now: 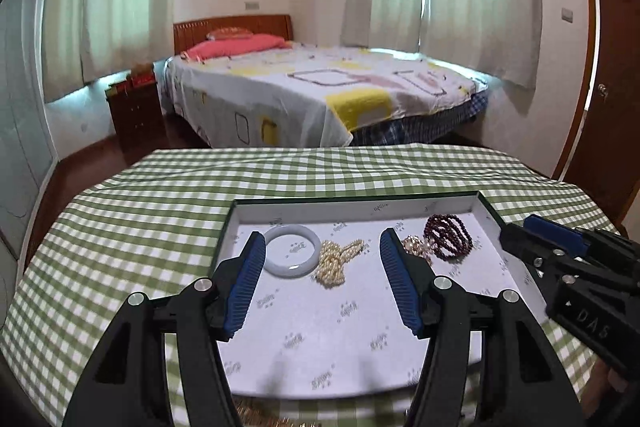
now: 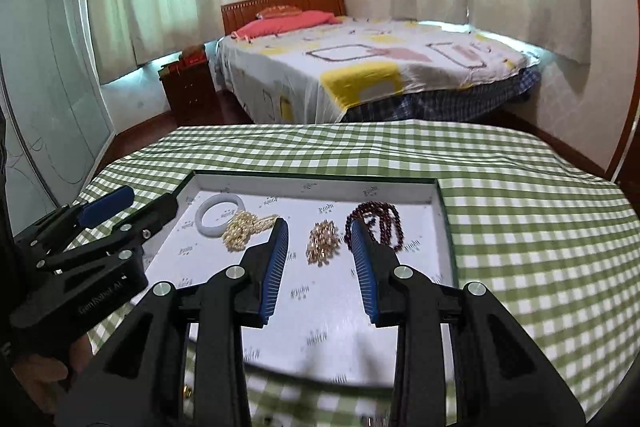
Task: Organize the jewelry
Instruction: 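Withdraw both tools from the tray toward the red tassel charms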
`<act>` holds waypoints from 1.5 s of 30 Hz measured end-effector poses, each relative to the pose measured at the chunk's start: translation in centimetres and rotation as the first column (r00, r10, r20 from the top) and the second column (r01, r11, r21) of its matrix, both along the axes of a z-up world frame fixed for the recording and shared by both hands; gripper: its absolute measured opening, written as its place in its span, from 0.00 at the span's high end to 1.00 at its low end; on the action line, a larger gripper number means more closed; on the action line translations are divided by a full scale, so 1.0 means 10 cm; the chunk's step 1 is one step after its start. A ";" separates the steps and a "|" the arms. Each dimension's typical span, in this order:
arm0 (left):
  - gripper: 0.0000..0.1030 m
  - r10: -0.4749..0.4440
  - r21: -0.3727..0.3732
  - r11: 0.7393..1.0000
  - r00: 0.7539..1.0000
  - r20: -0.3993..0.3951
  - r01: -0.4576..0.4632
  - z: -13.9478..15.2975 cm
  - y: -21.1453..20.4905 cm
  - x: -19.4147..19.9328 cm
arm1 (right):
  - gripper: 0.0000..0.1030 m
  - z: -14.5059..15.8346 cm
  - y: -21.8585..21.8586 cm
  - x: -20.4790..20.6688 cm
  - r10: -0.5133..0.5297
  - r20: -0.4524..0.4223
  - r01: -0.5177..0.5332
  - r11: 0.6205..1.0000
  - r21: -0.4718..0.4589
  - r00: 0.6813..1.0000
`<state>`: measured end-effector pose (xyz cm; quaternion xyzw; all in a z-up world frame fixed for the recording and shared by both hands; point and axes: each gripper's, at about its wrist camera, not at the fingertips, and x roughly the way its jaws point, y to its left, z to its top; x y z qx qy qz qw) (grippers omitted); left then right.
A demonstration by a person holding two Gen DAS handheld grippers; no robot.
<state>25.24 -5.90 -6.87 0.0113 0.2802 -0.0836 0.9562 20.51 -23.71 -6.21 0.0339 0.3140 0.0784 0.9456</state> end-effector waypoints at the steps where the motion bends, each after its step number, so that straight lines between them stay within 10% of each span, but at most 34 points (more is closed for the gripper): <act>1: 0.43 0.002 0.001 1.000 1.000 0.006 -0.002 0.01 0.02 -0.05 | 0.68 0.01 -0.01 -0.08 -0.002 0.003 0.002 1.000 0.003 1.000; 23: 0.43 0.052 0.005 0.999 0.998 -0.025 -0.052 -0.38 0.29 -1.08 | 0.68 -0.45 -0.13 -1.31 -0.065 -0.022 0.064 0.997 -0.049 0.998; 45: 0.43 0.091 0.008 0.996 0.989 -0.116 -0.091 -0.73 0.42 -1.30 | 0.68 -0.91 -0.07 -1.41 -0.066 -0.121 0.059 0.996 -0.060 0.990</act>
